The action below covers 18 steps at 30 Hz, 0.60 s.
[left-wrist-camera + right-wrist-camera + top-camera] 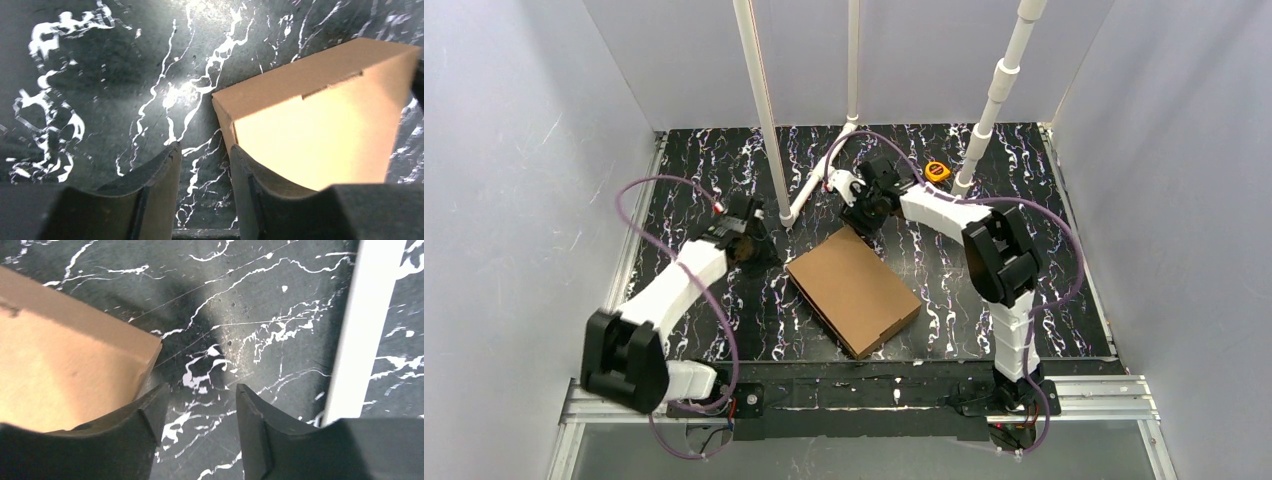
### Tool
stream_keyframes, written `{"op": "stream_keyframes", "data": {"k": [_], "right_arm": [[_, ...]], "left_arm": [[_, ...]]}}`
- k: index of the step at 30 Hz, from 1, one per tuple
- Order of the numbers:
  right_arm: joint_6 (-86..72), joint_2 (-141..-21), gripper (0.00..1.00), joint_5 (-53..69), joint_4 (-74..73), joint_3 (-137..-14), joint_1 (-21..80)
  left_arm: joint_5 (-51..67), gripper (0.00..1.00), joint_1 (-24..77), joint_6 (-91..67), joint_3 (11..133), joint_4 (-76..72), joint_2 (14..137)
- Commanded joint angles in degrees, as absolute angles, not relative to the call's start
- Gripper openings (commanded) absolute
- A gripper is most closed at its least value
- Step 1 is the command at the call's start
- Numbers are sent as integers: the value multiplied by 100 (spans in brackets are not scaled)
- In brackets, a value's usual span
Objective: Fold the paper box
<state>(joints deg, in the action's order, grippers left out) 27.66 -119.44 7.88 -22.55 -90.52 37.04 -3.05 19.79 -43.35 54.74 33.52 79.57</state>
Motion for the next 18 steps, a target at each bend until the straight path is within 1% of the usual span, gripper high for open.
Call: {"op": "stream_keyframes", "data": {"k": [1, 3, 5, 8, 10, 11, 14, 15, 16, 18], "right_arm": [[3188, -11066, 64, 1047, -2335, -8999, 3727], [3447, -10836, 71, 1210, -2607, -8954, 3727], [3551, -10499, 77, 1335, -2828, -8863, 3731], [3666, -9995, 90, 1581, -3183, -8566, 3727], [3623, -9583, 97, 1791, -3179, -8168, 3691], [3535, -9393, 98, 1970, -3120, -7939, 3657], [3189, -8794, 98, 2766, -2930, -7214, 3440], [3009, -8601, 98, 3059, -2742, -6931, 3339], [2873, -8353, 98, 3295, -2526, -6523, 3227], [2634, -7968, 99, 3543, -1897, -5890, 3010]], "left_arm": [[-330, 47, 1855, -4162, 4697, 3286, 6390], [398, 60, 1809, -4123, 4174, 2874, 5775], [1184, 67, 1770, -4140, 3551, 2410, 5153], [2274, 73, 1780, -4505, 2785, 1484, 4402], [2682, 77, 1796, -4870, 2375, 852, 4083], [2780, 79, 1807, -5038, 2245, 582, 3982], [2817, 88, 1899, -5567, 1870, -36, 3866], [2779, 94, 1936, -5704, 1785, -197, 3923], [2702, 98, 2000, -5788, 1748, -240, 3996], [2425, 98, 2138, -5923, 1776, -228, 4215]]}}
